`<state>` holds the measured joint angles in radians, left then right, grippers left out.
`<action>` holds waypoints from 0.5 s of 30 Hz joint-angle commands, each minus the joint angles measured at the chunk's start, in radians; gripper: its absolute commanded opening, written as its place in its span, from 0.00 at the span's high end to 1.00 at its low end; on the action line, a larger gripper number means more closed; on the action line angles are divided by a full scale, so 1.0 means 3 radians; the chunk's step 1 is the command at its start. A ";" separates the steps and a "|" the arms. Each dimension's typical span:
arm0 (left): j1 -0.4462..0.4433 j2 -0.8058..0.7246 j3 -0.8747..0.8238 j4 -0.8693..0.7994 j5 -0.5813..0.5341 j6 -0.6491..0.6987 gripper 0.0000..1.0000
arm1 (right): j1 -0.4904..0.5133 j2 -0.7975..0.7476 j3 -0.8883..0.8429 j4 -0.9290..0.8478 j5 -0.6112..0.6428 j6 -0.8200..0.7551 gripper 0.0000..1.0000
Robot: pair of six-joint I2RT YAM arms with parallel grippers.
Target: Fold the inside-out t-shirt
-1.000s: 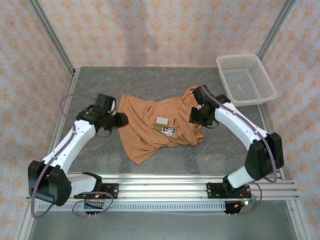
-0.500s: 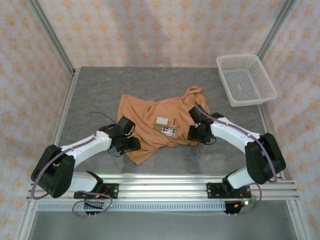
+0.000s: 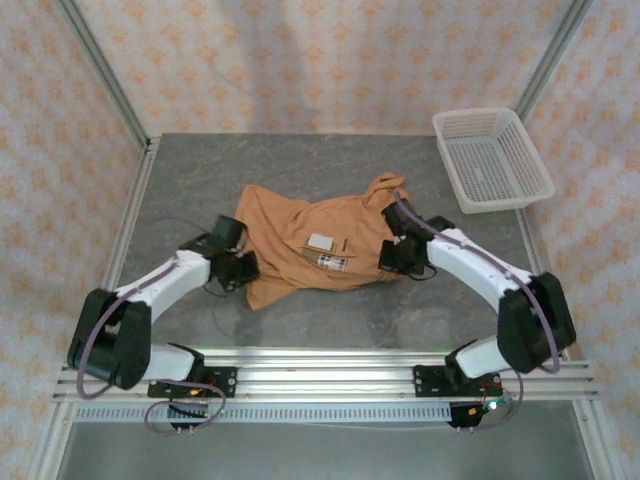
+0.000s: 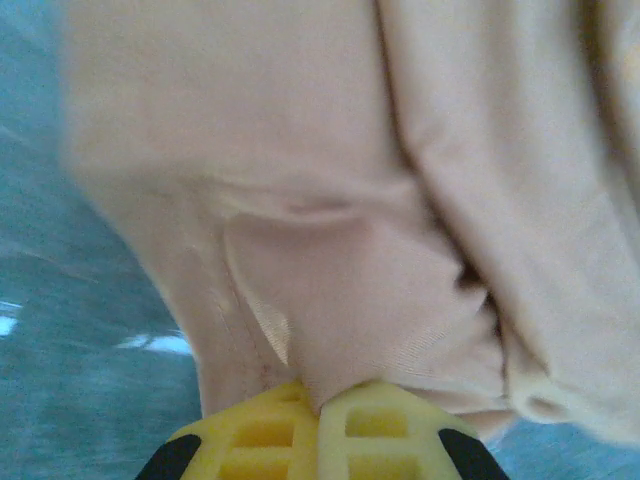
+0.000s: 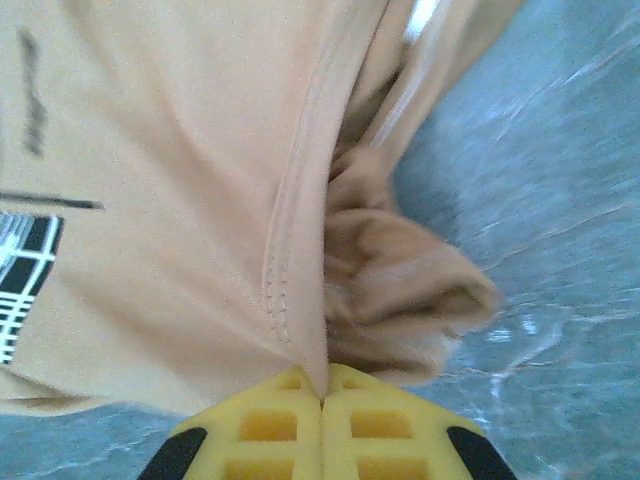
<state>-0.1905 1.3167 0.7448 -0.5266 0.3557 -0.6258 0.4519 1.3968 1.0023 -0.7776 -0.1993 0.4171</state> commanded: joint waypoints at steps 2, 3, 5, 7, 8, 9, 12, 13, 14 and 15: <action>0.0723 -0.0269 0.0406 -0.0575 -0.0046 0.0550 1.00 | -0.0372 -0.0241 0.0207 -0.0704 0.0383 -0.0272 1.00; 0.0855 -0.0237 0.0473 -0.0601 -0.0003 0.0576 1.00 | -0.0480 -0.0248 0.0212 -0.0778 0.0391 -0.0293 1.00; 0.0989 -0.0171 0.0548 -0.0587 0.0068 0.0573 1.00 | -0.0640 -0.0248 0.0203 -0.0843 0.0354 -0.0316 1.00; 0.1003 -0.0110 0.0616 -0.0566 0.0031 0.0535 1.00 | -0.0724 -0.0241 0.0209 -0.0834 0.0373 -0.0319 1.00; 0.1003 -0.0100 0.0637 -0.0527 0.0035 0.0505 1.00 | -0.0738 -0.0223 0.0231 -0.0829 0.0382 -0.0325 1.00; 0.1003 -0.0075 0.0680 -0.0492 0.0055 0.0474 1.00 | -0.0749 -0.0194 0.0271 -0.0814 0.0388 -0.0336 1.00; 0.1001 0.0055 0.0911 -0.0514 -0.0014 0.0465 1.00 | -0.0766 -0.0012 0.0504 -0.0756 0.0390 -0.0356 1.00; 0.0998 0.0121 0.0991 -0.0501 -0.0026 0.0451 1.00 | -0.0767 0.0071 0.0580 -0.0691 0.0385 -0.0357 1.00; 0.0993 0.0189 0.1064 -0.0495 -0.0026 0.0447 1.00 | -0.0766 0.0159 0.0660 -0.0641 0.0367 -0.0363 1.00; 0.0975 0.0268 0.1156 -0.0494 -0.0028 0.0450 1.00 | -0.0767 0.0275 0.0755 -0.0571 0.0336 -0.0366 1.00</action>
<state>0.1055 1.3643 1.0115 -0.6659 0.3653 -0.5026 0.2279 1.4269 1.1580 -0.9806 -0.1268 0.3298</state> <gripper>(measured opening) 0.058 0.041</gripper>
